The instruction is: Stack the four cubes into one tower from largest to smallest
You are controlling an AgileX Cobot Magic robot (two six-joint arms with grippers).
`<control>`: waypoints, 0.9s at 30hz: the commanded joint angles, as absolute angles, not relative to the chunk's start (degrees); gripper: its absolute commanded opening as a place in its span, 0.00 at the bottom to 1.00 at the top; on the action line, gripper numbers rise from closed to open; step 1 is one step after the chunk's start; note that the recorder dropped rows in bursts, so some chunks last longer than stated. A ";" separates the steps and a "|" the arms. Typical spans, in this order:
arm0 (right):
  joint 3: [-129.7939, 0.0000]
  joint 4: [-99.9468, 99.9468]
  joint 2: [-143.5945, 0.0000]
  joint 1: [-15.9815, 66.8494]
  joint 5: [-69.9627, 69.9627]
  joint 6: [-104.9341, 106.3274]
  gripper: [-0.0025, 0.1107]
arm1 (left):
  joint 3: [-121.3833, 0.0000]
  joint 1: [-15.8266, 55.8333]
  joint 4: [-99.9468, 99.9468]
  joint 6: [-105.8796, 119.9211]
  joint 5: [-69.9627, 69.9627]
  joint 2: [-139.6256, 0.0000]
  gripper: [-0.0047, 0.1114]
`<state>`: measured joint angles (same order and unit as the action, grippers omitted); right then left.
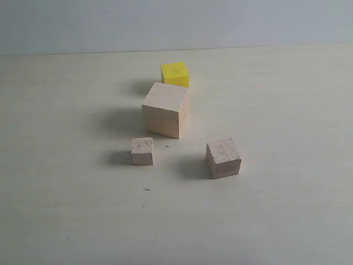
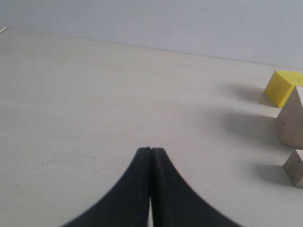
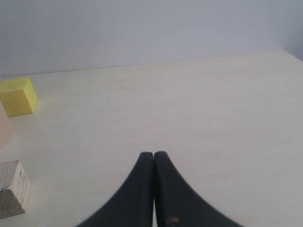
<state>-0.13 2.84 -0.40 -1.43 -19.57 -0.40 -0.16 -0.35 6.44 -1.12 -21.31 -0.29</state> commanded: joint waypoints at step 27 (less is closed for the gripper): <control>0.00 2.93 0.00 -1.34 -19.21 0.00 0.02 | 0.00 0.00 6.04 4.77 -10.05 0.00 0.05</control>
<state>-0.13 2.84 -0.40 -1.43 -19.57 -0.40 -0.16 -0.35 6.23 3.63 -15.46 -0.29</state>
